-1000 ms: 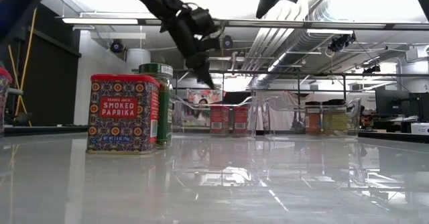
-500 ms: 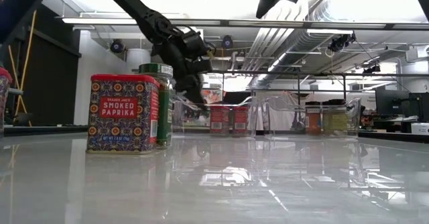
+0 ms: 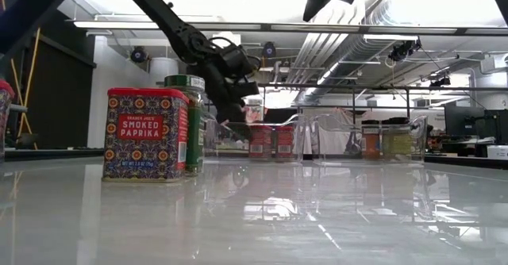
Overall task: Sort spices by type
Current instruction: Put the red seasoning can into the left transparent bin
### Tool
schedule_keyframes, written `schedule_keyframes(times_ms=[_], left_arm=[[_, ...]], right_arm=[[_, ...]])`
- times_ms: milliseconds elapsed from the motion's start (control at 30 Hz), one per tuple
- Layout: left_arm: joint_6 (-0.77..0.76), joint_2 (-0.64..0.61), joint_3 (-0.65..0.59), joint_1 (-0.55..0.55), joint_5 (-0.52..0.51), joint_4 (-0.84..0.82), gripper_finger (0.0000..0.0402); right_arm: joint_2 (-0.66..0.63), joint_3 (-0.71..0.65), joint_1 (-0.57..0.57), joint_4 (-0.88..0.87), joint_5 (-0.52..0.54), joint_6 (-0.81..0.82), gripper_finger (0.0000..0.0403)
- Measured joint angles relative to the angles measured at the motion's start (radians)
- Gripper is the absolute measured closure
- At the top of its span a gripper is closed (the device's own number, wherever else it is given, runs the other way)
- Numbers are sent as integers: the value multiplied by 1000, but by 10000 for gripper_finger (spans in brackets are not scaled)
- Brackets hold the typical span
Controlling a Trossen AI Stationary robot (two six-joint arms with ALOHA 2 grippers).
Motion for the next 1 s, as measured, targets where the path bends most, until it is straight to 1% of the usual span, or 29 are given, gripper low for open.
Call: schedule_keyframes(times_ms=[267, 400, 567, 633, 733, 800, 867, 1000], left_arm=[[-9, 6, 0, -26, -13, 157, 401], [-25, 6, 0, -39, -66, 214, 401], [-25, 6, 0, -39, -116, 221, 401], [-52, -9, 0, -41, -144, 210, 401], [-112, -54, 1, -43, -142, 222, 401], [-145, -79, 4, -42, -116, 225, 401], [-153, -91, 3, -36, -90, 194, 401], [-156, -94, 2, -25, -121, 138, 401]], right_arm=[[0, 0, 0, 0, -1, 18, 402], [0, 0, 0, 0, -1, 18, 402], [0, 0, 0, 1, -1, 18, 402], [0, 0, 0, 1, -1, 18, 402], [0, 0, 0, 2, -1, 16, 402], [1, 0, 0, 6, 1, 12, 402], [3, 0, 0, 6, 1, 10, 402], [3, 0, 0, 6, 1, 9, 402]])
